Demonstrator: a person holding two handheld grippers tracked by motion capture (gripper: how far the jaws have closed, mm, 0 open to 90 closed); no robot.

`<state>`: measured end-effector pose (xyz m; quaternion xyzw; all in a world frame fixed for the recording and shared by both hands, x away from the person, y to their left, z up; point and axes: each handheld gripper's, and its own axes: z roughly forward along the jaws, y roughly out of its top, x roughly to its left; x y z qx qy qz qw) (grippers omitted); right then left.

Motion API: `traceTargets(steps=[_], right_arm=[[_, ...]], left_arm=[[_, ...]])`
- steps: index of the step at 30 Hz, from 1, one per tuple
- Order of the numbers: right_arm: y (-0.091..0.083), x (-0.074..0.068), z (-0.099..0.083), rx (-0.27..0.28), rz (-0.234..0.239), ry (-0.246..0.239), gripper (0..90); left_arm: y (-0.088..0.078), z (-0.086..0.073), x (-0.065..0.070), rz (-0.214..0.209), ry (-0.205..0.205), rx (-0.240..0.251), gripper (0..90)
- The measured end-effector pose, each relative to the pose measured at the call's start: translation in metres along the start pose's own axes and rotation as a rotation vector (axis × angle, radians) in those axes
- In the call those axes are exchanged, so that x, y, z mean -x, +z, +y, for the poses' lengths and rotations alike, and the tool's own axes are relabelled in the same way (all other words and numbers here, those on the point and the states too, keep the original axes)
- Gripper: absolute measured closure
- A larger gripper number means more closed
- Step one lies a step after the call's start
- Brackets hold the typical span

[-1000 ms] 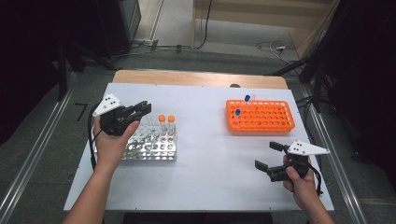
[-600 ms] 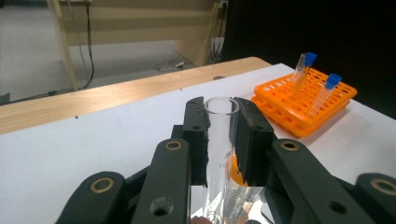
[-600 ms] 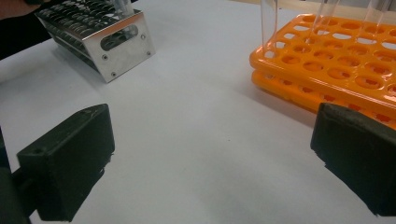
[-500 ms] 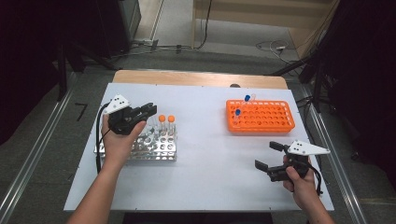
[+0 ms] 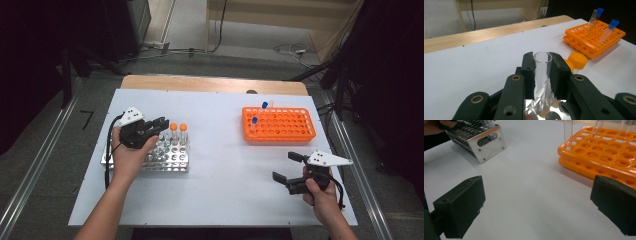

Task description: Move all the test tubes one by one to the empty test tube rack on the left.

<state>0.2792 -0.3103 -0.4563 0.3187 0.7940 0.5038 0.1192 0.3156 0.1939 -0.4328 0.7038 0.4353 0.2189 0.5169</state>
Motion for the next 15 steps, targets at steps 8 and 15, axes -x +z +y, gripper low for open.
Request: traceTargets(steps=[8, 15], right_arm=[[0.001, 0.001, 0.0, 0.001, 0.003, 0.006, 0.0], [0.001, 0.003, 0.001, 0.005, -0.003, 0.012, 0.0]], left_arm=[[-0.005, 0.0, 0.004, -0.026, -0.025, 0.006, 68.8], [-0.017, 0.001, 0.012, -0.056, -0.036, 0.046, 44.5]])
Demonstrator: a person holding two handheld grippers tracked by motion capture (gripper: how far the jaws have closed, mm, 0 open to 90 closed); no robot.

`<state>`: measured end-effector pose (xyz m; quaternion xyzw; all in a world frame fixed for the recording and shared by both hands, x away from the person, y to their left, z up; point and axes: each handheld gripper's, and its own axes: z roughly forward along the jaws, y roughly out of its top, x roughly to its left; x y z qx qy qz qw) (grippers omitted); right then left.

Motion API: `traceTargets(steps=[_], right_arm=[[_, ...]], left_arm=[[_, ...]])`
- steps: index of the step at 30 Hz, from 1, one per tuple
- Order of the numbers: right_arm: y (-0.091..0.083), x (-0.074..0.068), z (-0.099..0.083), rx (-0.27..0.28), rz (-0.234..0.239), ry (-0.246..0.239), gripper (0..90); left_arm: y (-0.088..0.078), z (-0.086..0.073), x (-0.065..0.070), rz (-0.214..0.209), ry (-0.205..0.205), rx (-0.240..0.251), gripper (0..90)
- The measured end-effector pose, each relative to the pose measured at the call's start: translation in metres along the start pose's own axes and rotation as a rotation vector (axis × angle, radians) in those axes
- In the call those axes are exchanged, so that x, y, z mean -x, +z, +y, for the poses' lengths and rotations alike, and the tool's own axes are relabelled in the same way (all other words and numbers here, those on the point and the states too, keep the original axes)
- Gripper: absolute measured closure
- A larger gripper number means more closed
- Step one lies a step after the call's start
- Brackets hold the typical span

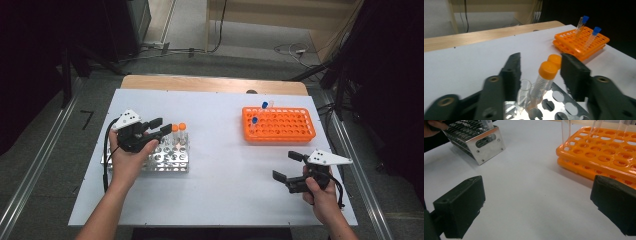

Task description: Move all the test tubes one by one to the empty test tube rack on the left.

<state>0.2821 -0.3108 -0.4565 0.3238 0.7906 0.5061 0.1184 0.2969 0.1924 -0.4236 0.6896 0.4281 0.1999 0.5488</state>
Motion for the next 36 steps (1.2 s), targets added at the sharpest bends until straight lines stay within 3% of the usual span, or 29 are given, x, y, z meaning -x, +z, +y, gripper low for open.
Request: traceTargets(steps=[2, 8, 13, 17, 24, 34, 36], right_arm=[[0.0, 0.001, 0.0, 0.001, -0.003, 0.0, 0.0], [0.003, 0.004, 0.003, 0.003, -0.017, 0.006, 0.0], [0.007, 0.01, 0.006, 0.009, -0.045, 0.018, 2.1], [0.012, 0.016, 0.011, 0.01, -0.064, 0.03, 2.1], [0.019, 0.028, 0.026, 0.028, -0.09, 0.057, 2.0], [0.044, 0.052, 0.048, 0.03, -0.15, 0.067, 5.5], [0.051, 0.056, 0.053, 0.03, -0.167, 0.069, 10.0]], left_arm=[[-0.004, -0.001, 0.005, -0.034, 0.006, 0.015, 39.0], [-0.011, -0.004, 0.021, -0.067, 0.026, 0.017, 12.5], [-0.017, -0.008, 0.034, -0.111, 0.042, 0.034, 0.6], [-0.023, -0.013, 0.04, -0.127, 0.038, 0.066, 0.0], [-0.025, -0.022, 0.047, -0.155, 0.055, 0.053, 0.0], [-0.026, -0.028, 0.045, -0.14, 0.038, 0.04, 0.0], [-0.027, -0.028, 0.043, -0.138, 0.035, 0.042, 0.0]])
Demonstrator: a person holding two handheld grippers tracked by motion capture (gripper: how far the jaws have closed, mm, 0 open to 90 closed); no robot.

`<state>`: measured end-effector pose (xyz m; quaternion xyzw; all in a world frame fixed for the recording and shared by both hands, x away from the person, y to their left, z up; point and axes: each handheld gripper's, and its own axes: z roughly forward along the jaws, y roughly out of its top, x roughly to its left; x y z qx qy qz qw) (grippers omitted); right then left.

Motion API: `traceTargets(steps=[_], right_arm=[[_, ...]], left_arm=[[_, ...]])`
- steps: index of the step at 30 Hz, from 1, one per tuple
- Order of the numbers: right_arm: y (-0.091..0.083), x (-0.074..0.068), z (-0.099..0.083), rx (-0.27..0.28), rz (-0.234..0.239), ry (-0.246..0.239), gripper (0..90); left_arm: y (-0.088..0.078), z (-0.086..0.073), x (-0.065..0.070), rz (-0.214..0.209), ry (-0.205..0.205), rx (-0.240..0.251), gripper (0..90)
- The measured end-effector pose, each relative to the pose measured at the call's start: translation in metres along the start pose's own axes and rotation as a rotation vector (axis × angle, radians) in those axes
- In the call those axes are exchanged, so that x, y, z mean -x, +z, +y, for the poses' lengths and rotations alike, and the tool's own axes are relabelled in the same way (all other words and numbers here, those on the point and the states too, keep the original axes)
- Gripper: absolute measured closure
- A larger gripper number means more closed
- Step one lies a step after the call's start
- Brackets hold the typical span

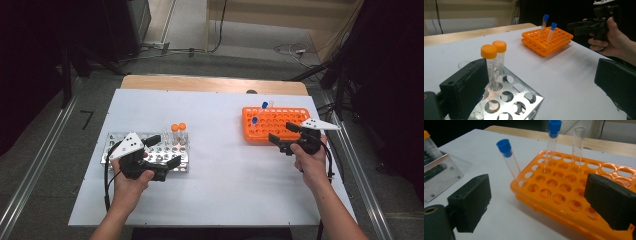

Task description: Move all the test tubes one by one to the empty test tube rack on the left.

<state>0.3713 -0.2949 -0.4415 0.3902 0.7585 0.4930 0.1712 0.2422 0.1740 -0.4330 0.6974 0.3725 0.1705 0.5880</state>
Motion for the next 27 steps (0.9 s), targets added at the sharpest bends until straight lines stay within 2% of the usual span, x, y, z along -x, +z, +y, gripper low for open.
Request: traceTargets(steps=[8, 14, 20, 27], right_arm=[[0.024, 0.01, 0.015, -0.005, -0.11, 0.039, 30.3], [0.042, 0.022, 0.021, -0.026, -0.165, 0.078, 44.8], [0.058, 0.033, 0.021, -0.049, -0.181, 0.104, 52.2], [0.071, 0.035, 0.024, -0.075, -0.19, 0.103, 59.9]], left_arm=[[-0.001, -0.002, -0.001, -0.003, -0.007, -0.002, 0.0], [-0.001, -0.001, -0.001, -0.003, -0.003, -0.001, 0.0], [-0.002, -0.001, -0.002, -0.004, -0.007, 0.0, 0.0], [-0.002, -0.001, -0.003, -0.003, -0.008, 0.0, 0.0]])
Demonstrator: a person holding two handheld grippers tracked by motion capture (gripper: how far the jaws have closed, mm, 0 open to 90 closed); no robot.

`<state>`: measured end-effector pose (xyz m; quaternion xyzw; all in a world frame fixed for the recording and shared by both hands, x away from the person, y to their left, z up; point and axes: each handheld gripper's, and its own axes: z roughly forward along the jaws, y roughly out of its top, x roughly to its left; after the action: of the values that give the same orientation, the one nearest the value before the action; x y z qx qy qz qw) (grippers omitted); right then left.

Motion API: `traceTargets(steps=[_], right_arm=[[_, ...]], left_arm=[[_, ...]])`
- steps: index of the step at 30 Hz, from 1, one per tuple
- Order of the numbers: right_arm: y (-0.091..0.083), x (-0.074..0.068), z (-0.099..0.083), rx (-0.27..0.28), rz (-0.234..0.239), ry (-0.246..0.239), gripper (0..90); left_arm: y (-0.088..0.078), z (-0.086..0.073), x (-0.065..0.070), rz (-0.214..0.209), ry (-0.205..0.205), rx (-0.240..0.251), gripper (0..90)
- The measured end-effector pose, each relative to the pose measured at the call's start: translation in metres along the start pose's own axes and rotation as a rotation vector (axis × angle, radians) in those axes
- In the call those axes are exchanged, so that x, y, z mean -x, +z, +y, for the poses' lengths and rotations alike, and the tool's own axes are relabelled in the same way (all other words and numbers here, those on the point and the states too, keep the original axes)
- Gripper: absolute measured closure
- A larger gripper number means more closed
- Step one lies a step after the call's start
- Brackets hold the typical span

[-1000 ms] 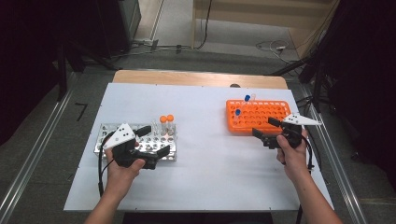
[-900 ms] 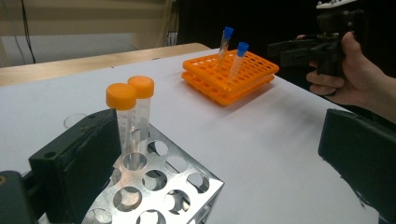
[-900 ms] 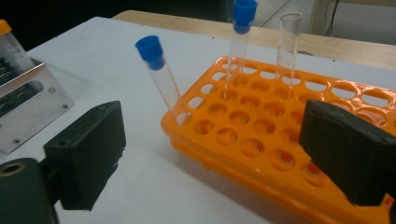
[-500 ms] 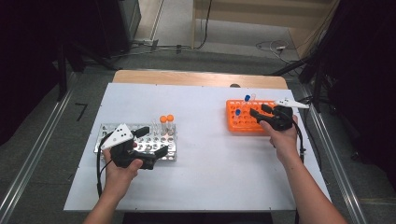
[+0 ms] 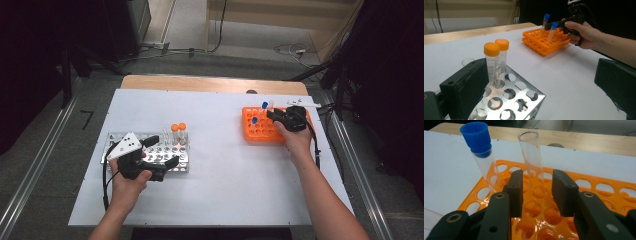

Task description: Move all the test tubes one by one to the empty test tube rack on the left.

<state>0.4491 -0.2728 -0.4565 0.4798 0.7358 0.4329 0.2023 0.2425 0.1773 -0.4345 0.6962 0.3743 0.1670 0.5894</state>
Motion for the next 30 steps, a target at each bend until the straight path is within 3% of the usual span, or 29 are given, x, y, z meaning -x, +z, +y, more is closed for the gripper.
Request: traceTargets(steps=[6, 11, 16, 30], right_arm=[[0.011, -0.003, 0.002, -0.042, -0.023, -0.013, 63.3], [0.017, -0.006, 0.001, -0.042, -0.051, -0.017, 69.0], [0.017, -0.011, 0.0, -0.041, -0.097, -0.076, 73.8], [-0.017, -0.008, 0.007, 0.07, -0.036, -0.06, 74.0]], left_arm=[[-0.002, 0.001, 0.0, 0.002, -0.003, 0.005, 0.0], [-0.002, 0.001, -0.001, 0.0, -0.007, 0.01, 0.0], [-0.002, 0.001, -0.002, 0.002, -0.008, 0.01, 0.0], [0.002, 0.001, 0.001, -0.008, -0.001, 0.006, 0.0]])
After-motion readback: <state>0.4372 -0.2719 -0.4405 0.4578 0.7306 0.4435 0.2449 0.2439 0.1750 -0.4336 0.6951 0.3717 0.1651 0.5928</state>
